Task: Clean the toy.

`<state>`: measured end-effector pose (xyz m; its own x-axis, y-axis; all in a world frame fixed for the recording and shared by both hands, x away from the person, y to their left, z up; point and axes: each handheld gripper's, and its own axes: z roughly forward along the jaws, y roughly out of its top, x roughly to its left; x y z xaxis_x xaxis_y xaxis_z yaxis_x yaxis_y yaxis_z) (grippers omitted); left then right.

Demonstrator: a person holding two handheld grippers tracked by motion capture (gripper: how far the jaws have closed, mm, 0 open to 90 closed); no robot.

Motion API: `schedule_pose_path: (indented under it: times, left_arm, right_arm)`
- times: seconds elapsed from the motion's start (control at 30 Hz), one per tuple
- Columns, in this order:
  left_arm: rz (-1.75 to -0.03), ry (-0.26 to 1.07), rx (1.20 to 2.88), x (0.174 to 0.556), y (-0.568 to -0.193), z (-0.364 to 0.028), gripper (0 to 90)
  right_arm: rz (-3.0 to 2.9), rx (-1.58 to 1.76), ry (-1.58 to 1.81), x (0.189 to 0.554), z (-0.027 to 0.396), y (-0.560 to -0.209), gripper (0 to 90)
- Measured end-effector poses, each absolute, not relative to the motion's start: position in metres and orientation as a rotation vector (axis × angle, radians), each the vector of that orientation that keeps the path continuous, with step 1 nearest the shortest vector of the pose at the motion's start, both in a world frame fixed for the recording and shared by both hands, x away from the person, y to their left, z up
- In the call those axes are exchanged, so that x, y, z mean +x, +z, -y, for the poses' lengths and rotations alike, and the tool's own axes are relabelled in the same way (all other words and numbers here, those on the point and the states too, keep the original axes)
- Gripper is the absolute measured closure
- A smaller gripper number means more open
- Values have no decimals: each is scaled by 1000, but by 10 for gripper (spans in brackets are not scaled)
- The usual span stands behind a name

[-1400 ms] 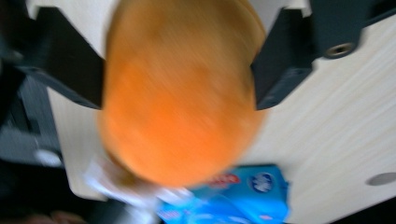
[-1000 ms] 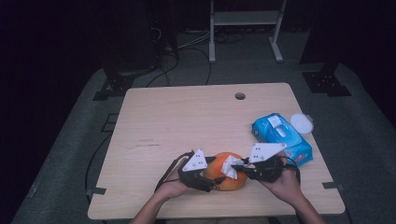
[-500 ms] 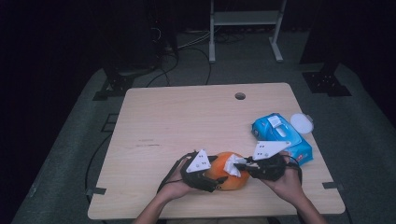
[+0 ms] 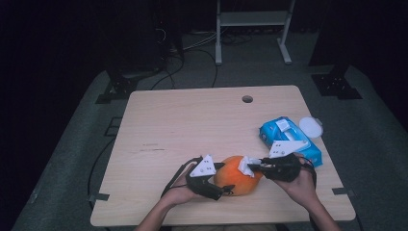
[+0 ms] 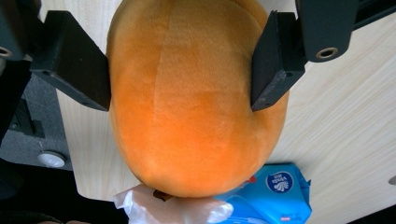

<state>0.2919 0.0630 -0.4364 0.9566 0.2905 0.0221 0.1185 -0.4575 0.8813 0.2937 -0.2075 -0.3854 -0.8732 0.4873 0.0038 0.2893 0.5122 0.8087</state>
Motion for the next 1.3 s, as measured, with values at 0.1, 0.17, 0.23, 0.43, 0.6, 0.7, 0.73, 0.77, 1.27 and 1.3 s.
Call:
schedule_pose_path:
  times: [0.1,0.17,0.23,0.43,0.6,0.7,0.73,0.77,1.27,1.3]
  left_arm:
    - [-296,191,2043,297,-439,-68,181]
    - [-357,148,2019,304,-441,-72,150]
    - [-373,130,2018,306,-443,-74,142]
    - [-335,223,2031,300,-435,-68,304]
    - [-316,200,2028,299,-435,-68,257]
    - [-380,139,2010,307,-443,-71,122]
    - [-399,117,2012,309,-446,-70,105]
    - [-389,127,2009,308,-446,-69,128]
    - [-308,216,2003,293,-426,-59,313]
    - [-295,226,2008,291,-425,-57,314]
  right_arm:
    - [-2545,614,1265,290,200,-383,779]
    - [-2562,611,1273,291,201,-383,778]
    - [-2557,627,1277,294,206,-385,777]
    - [-2547,651,1305,294,207,-382,779]
    - [-2552,560,1283,284,192,-374,779]
    - [-2567,574,1282,288,197,-379,779]
    - [-2564,584,1279,290,199,-380,779]
    - [-2566,597,1278,290,201,-380,779]
    - [-2537,538,1233,279,189,-367,780]
    - [-2535,520,1234,277,186,-367,780]
